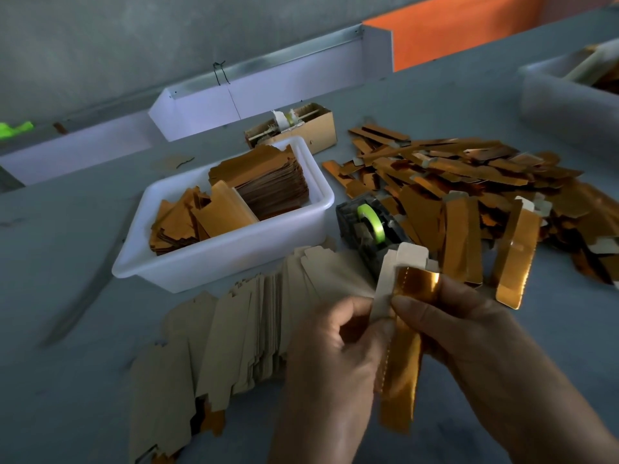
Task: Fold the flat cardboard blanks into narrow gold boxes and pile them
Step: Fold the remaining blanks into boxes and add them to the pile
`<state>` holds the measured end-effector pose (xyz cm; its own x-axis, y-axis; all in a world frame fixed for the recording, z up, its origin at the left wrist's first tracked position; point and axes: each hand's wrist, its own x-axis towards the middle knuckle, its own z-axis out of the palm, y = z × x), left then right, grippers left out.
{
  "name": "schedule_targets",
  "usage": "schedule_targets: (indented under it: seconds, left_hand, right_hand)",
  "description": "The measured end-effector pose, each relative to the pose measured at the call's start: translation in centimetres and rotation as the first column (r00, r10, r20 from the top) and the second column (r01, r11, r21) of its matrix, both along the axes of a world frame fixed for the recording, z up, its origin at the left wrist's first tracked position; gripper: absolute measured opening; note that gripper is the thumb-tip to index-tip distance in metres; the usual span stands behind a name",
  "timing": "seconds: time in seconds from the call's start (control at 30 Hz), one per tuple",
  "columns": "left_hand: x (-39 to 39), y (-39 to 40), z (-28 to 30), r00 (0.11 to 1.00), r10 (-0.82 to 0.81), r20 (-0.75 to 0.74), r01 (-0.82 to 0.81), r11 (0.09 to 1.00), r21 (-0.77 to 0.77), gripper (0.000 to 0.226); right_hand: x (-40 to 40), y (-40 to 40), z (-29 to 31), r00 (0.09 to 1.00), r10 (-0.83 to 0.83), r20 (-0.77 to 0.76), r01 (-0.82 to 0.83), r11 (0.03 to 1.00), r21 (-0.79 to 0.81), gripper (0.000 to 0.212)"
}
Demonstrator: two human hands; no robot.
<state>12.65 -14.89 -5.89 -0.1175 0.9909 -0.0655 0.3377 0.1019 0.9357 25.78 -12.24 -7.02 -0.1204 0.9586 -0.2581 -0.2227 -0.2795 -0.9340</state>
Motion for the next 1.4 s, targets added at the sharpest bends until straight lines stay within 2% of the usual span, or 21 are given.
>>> schedule_targets:
  seconds: [0.1, 0.2, 0.23, 0.3, 0.33, 0.4, 0.47, 0.53, 0.6, 0.63, 0.7, 0.77, 0.8, 0.87, 0.97, 1.07, 1.13, 1.23, 1.3, 1.4]
  left_hand:
    - [0.6, -0.3, -0.4, 0.984, 0.126, -0.129, -0.114, 0.989, 0.099, 0.015]
    - [1.4, -0.6, -0.5, 0.909, 0.184, -0.373, -0.103, 0.968, 0.228, 0.029]
    - [1.6, -0.7, -0.6, 0.858, 0.181, -0.481, -0.059, 0.965, 0.257, 0.033]
    - [2.2, -0.6, -0.7, 0.692, 0.131, -0.71, 0.028, 0.978, 0.208, 0.046]
    - [2.6, -0.6, -0.9, 0.603, 0.161, -0.782, 0.034, 0.973, 0.227, 0.05]
    - [3.4, -0.5, -0.9, 0.469, 0.152, -0.87, 0.074, 0.975, 0.21, 0.04]
    - [3.5, 0.3, -1.0, 0.436, 0.054, -0.898, 0.1, 0.989, 0.107, 0.038]
    - [3.9, 0.7, -1.4, 0.503, -0.079, -0.861, 0.129, 0.992, -0.015, 0.04]
    - [4.0, 0.4, -1.8, 0.593, -0.038, -0.805, 0.111, 0.993, 0.035, 0.024]
    - [3.9, -0.1, -1.6, 0.607, -0.004, -0.795, 0.08, 0.995, 0.056, 0.027]
    - [4.2, -0.9, -1.7, 0.702, -0.025, -0.711, 0.106, 0.992, 0.071, 0.049]
    - [3.4, -0.9, -1.1, 0.847, 0.068, -0.527, -0.014, 0.994, 0.107, 0.027]
    - [2.9, -0.7, -0.7, 0.919, 0.091, -0.383, -0.08, 0.996, 0.046, 0.017]
    - [1.9, -0.4, -0.4, 0.975, 0.047, -0.216, -0.066, 0.994, -0.084, 0.007]
    - [1.5, -0.2, -0.1, 0.997, 0.019, -0.076, -0.029, 0.992, -0.125, 0.006]
    - [1.5, 0.1, 0.0, 0.998, 0.064, -0.014, -0.065, 0.988, -0.141, 0.008]
    - [1.1, 0.6, 0.0, 0.991, 0.13, 0.042, -0.125, 0.987, -0.099, 0.009]
    - [0.2, 1.6, -0.1, 0.961, 0.265, 0.08, -0.265, 0.964, -0.002, 0.01]
    - [-0.1, 2.0, -0.4, 0.942, 0.315, 0.116, -0.318, 0.948, 0.007, 0.01]
    - [0.1, 2.7, -0.6, 0.918, 0.342, 0.2, -0.342, 0.939, -0.034, 0.012]
  right_hand:
    - [-0.2, -0.1, 0.0, 1.0, -0.031, -0.003, 0.03, 0.999, -0.012, 0.03]
    - [-0.4, -0.3, -0.2, 0.998, -0.058, 0.006, 0.058, 0.998, -0.02, 0.017]
    - [-0.5, -0.4, -0.3, 0.998, -0.064, 0.015, 0.065, 0.998, -0.024, 0.014]
    - [-0.8, -0.4, -0.2, 0.997, -0.068, 0.039, 0.069, 0.997, -0.024, 0.011]
    - [-0.9, -0.5, -0.1, 0.996, -0.074, 0.052, 0.075, 0.997, -0.017, 0.009]
    - [-1.1, -0.6, -0.1, 0.993, -0.092, 0.069, 0.093, 0.996, -0.006, 0.011]
    - [-1.0, -0.8, 0.1, 0.991, -0.093, 0.091, 0.094, 0.996, -0.004, 0.026]
    - [-0.9, -1.0, 0.1, 0.979, -0.091, 0.184, 0.087, 0.996, 0.028, 0.034]
    - [-0.6, -1.0, 0.0, 0.952, -0.113, 0.284, 0.103, 0.993, 0.051, 0.03]
    - [-0.2, -0.8, -0.2, 0.949, -0.129, 0.288, 0.12, 0.992, 0.048, 0.025]
    - [0.4, -0.5, -0.3, 0.975, -0.11, 0.194, 0.112, 0.994, 0.0, 0.02]
    - [0.7, -0.4, 0.0, 0.996, -0.066, 0.06, 0.069, 0.996, -0.05, 0.02]
    - [0.7, -0.4, 0.1, 0.998, -0.057, 0.007, 0.057, 0.997, -0.06, 0.018]
    - [0.7, -0.4, 0.2, 0.998, -0.047, -0.048, 0.043, 0.997, -0.068, 0.016]
    - [0.7, -0.3, 0.1, 1.0, -0.011, -0.003, 0.01, 0.998, -0.064, 0.02]
    - [0.9, 0.1, 0.6, 0.982, -0.002, 0.187, 0.0, 1.0, 0.015, 0.035]
    - [1.2, 0.7, 1.1, 0.944, -0.074, 0.321, 0.029, 0.989, 0.142, 0.042]
    - [2.1, 2.6, 1.3, 0.792, -0.267, 0.548, 0.09, 0.94, 0.328, 0.02]
    - [2.3, 4.1, 1.0, 0.741, -0.25, 0.623, 0.041, 0.943, 0.33, 0.009]
    - [2.0, 5.4, 0.2, 0.731, -0.143, 0.667, -0.058, 0.961, 0.27, 0.009]
